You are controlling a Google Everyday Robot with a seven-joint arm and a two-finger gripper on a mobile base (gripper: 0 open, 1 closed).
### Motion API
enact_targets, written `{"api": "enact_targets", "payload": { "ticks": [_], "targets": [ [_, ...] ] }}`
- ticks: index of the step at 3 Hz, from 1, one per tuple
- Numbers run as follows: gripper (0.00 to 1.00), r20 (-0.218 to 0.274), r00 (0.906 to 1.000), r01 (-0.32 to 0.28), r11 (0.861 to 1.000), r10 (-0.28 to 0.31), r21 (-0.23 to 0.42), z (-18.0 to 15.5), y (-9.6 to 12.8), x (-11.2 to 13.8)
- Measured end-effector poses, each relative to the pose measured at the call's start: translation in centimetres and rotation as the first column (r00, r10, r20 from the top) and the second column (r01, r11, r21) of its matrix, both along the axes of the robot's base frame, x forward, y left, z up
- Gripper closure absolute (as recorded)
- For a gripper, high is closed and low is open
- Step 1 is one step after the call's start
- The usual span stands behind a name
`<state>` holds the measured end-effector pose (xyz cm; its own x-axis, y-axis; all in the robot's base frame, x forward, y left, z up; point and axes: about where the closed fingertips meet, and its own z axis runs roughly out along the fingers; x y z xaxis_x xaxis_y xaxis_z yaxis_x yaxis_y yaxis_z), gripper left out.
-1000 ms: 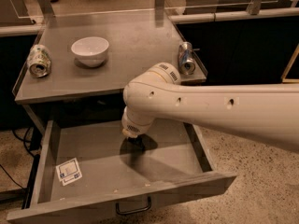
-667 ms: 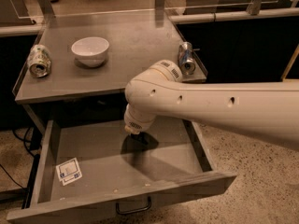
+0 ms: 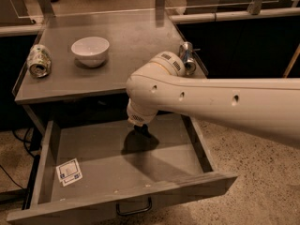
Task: Place rxbar chocolate into top drawer
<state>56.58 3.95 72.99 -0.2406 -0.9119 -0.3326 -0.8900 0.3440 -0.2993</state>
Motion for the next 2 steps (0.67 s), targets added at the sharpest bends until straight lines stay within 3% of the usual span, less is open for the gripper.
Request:
{"api": "enact_targets", "payload": {
  "ticks": [1, 2],
  "targets": [
    [1.00, 0.043, 0.9988, 0.022, 0.999, -0.021, -0.033, 1.26, -0.39, 0.60],
    [1.00, 0.037, 0.9985, 0.041, 0.998, -0.040, -0.048, 0.38, 0.58, -0.04]
  ]
}}
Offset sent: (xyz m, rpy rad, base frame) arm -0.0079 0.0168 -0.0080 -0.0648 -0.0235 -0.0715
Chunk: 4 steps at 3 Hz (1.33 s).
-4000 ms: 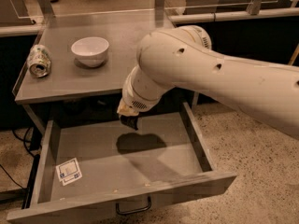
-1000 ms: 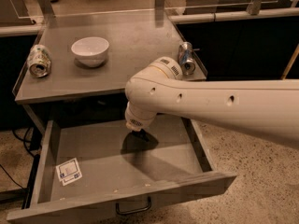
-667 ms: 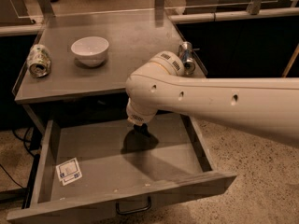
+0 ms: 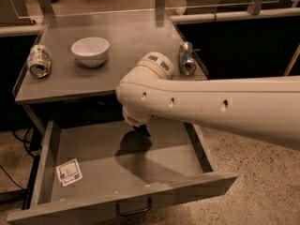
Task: Place rxbar chocolate into top drawer
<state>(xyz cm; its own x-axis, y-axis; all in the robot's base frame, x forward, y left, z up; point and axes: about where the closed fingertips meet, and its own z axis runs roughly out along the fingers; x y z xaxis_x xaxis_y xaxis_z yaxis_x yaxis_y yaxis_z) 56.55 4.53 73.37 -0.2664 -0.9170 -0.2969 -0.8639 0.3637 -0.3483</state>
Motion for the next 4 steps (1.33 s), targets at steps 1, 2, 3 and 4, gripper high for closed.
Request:
{"api": "enact_targets", "payload": {
  "ticks": [1, 2, 3, 4],
  "targets": [
    [1.00, -0.018, 0.9997, 0.014, 1.000, -0.014, -0.016, -1.4, 1.2, -0.6],
    [1.00, -0.032, 0.9993, 0.018, 1.000, -0.018, -0.023, -2.4, 2.0, -1.0],
    [1.00, -0.056, 0.9984, 0.010, 1.000, -0.011, -0.023, -3.3, 2.9, -1.8],
    [1.00, -0.135, 0.9903, -0.027, 0.999, 0.032, 0.037, -5.2, 4.6, -4.5]
  ]
}}
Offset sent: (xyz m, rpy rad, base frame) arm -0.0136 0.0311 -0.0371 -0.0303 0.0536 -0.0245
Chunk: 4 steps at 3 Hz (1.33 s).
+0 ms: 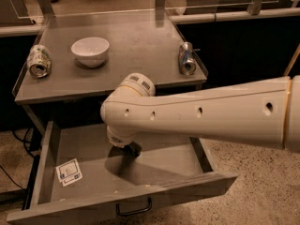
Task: Place rxbar chocolate into top drawer
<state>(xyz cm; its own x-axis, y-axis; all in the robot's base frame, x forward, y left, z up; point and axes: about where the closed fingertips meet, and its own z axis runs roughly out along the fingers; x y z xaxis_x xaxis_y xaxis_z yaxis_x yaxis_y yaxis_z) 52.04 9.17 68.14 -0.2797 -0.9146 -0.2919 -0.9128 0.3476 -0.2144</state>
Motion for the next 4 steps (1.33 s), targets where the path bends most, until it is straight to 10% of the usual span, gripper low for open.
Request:
{"api": "enact_targets", "payload": {
  "ticks": [3, 4],
  "targets": [
    [0.96, -0.177, 0.9829, -0.017, 0.983, 0.051, 0.185, -3.4, 1.4, -5.6],
    [0.73, -0.177, 0.9829, -0.017, 0.983, 0.051, 0.185, -3.4, 1.4, -5.6]
  ]
}}
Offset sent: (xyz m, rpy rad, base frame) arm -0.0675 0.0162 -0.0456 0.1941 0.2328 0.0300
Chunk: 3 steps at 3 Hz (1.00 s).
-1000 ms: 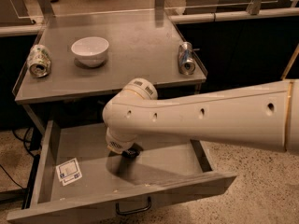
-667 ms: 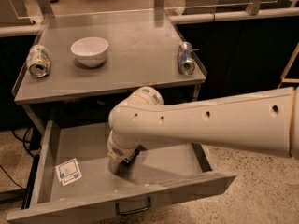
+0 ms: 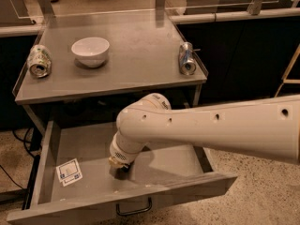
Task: Place rxbar chocolate into top drawer
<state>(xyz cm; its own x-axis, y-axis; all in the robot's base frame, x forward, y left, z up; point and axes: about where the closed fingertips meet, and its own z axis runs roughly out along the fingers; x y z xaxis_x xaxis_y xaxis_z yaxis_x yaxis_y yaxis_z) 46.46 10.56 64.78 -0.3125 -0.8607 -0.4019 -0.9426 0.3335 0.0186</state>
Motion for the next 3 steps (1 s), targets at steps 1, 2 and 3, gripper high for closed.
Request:
{"api": "enact_targets", "payload": {
  "ticks": [1, 2, 3],
  "targets": [
    [0.50, 0.000, 1.0000, 0.000, 1.000, 0.000, 0.000, 0.00, 0.00, 0.00],
    [0.27, 0.000, 1.0000, 0.000, 1.000, 0.000, 0.000, 0.00, 0.00, 0.00],
    [0.04, 0.000, 1.0000, 0.000, 1.000, 0.000, 0.000, 0.00, 0.00, 0.00]
  ]
}}
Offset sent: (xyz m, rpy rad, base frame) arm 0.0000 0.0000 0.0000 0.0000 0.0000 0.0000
